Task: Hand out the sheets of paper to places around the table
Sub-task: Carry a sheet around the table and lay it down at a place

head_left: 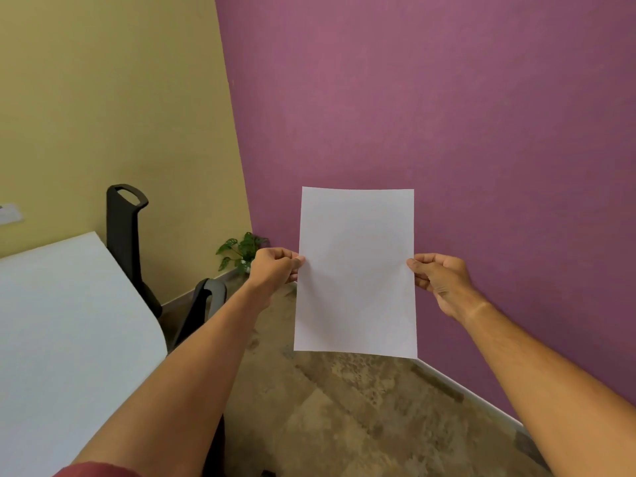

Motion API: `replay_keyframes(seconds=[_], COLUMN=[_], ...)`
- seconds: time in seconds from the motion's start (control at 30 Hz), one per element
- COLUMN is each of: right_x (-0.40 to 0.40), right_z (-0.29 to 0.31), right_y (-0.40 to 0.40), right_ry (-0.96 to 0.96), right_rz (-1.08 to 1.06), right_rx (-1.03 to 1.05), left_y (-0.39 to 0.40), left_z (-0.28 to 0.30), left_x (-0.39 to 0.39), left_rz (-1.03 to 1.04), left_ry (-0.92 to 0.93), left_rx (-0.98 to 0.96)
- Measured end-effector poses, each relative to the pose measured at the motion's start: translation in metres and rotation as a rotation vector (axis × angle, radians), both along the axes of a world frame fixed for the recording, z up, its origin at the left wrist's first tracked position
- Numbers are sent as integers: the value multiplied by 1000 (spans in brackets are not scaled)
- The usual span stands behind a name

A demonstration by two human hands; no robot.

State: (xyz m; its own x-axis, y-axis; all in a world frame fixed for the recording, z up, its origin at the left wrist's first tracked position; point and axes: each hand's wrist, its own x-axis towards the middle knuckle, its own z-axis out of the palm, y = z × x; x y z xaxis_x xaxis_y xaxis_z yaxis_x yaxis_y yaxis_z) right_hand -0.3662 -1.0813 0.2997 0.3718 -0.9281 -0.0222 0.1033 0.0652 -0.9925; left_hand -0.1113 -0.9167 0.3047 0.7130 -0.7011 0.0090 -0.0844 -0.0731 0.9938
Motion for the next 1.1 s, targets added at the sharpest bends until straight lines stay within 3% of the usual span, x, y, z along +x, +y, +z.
replay_keyframes(seconds=[0.5,0.8,1.1], right_x=[252,430,644], right_z=[-7,-14,-19], right_y=[-212,-227,-188], right_ry=[45,60,62], right_rz=[409,693,910], right_rx=[-3,-11,-3], left_y=[-127,-110,-54], left_z=[-9,-22,-35], left_x=[160,272,411], left_rz=[429,692,931], left_ry=[61,63,116], left_rx=[8,-10,-85])
